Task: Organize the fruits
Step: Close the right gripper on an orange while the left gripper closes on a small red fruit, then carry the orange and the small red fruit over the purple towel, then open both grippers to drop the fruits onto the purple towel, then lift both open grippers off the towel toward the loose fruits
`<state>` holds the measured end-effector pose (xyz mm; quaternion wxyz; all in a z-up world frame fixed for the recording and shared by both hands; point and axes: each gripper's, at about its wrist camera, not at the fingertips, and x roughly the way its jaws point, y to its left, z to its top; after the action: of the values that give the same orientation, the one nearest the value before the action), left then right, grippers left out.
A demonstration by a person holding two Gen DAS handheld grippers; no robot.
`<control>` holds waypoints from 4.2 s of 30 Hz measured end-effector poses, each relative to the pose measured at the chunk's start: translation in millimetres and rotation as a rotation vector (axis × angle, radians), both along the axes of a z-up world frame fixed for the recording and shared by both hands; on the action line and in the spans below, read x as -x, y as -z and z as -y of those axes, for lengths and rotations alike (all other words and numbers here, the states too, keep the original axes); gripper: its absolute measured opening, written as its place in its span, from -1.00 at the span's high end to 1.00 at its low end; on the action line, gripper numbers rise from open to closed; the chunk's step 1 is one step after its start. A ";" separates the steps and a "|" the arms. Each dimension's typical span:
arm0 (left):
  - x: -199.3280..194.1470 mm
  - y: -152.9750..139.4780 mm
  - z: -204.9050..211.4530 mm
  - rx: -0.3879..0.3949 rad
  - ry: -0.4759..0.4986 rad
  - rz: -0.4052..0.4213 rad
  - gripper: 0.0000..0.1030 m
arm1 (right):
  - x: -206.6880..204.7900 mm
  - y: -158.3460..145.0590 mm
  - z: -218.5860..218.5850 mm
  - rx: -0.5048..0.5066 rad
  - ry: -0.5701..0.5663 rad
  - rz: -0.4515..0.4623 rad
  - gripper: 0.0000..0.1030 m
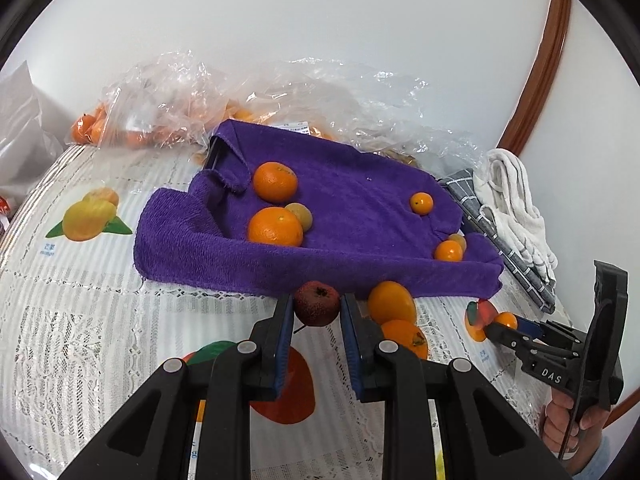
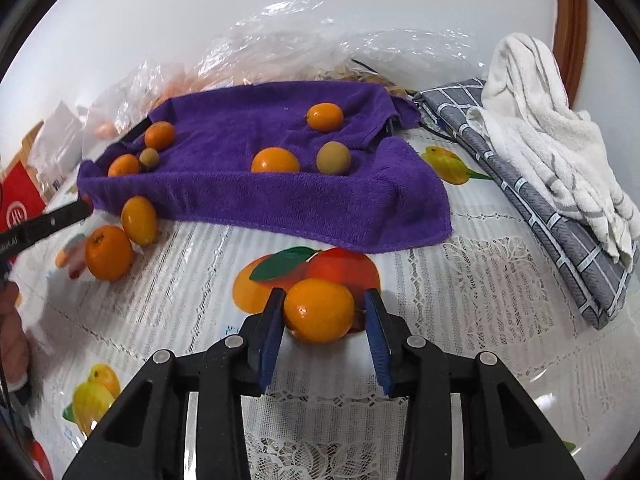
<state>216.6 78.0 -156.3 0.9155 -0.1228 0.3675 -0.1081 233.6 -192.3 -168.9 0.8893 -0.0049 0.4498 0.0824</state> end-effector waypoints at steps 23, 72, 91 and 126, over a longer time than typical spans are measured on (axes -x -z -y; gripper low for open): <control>16.0 -28.4 -13.9 0.044 -0.082 0.139 0.56 | 6.7 -28.9 8.5 -0.117 0.053 0.130 0.24; -66.3 -19.1 -13.0 -0.028 -0.246 0.157 0.56 | -103.3 -16.7 -48.9 -0.039 0.015 0.128 0.24; -75.1 -7.6 -3.9 -0.033 -0.189 0.094 0.56 | -105.8 -12.5 -49.5 0.002 0.012 0.097 0.19; -5.5 -38.1 -32.4 -0.101 -0.182 0.152 0.10 | -17.9 -39.1 -80.6 -0.063 -0.109 0.053 0.17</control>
<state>222.1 110.4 -118.3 0.9518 -0.1007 0.2892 -0.0149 251.5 -111.7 -129.7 0.8947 -0.0034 0.4225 0.1448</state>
